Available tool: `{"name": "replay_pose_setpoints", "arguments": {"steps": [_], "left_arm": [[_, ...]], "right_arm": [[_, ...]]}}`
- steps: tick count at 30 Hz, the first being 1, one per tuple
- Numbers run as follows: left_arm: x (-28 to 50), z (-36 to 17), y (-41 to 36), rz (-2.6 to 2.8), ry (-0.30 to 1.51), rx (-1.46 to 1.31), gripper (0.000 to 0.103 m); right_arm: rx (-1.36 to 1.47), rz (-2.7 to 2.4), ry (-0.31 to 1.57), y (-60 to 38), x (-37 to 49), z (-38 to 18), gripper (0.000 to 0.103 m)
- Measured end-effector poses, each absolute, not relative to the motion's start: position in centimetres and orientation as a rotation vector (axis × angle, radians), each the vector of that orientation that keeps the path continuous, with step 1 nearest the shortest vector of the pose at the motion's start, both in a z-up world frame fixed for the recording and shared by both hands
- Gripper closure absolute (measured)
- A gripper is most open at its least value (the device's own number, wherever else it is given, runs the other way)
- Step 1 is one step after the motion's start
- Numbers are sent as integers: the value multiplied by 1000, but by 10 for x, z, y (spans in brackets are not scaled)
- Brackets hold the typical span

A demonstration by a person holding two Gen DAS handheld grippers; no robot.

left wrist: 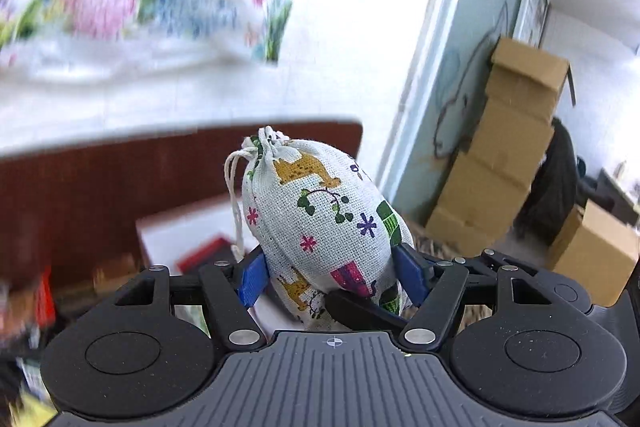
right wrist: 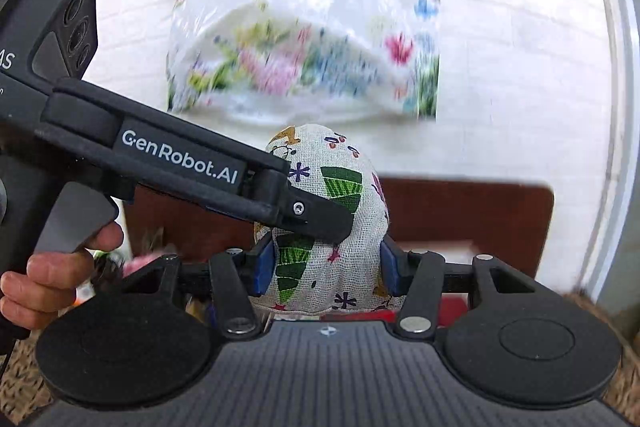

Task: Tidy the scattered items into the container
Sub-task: 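Carry the pouch into the cardboard box and open the left gripper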

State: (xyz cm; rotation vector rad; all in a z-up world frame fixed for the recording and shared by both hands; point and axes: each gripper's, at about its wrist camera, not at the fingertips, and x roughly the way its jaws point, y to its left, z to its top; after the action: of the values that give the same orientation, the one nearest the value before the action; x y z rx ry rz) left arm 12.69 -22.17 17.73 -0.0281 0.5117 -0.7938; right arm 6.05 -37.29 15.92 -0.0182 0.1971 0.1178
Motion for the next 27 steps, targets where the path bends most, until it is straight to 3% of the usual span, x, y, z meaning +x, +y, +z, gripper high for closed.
{"name": "replay_pose_setpoints", "arguments": {"steps": [5, 18, 27], "left_arm": [[170, 179, -221, -772, 496, -63, 27], [293, 68, -220, -727, 737, -194, 28], [333, 30, -238, -701, 826, -164, 28]], "right_arm": [[-39, 122, 197, -364, 109, 154, 46], [-66, 144, 432, -360, 213, 70, 47], [-82, 125, 583, -368, 260, 45, 47]]}}
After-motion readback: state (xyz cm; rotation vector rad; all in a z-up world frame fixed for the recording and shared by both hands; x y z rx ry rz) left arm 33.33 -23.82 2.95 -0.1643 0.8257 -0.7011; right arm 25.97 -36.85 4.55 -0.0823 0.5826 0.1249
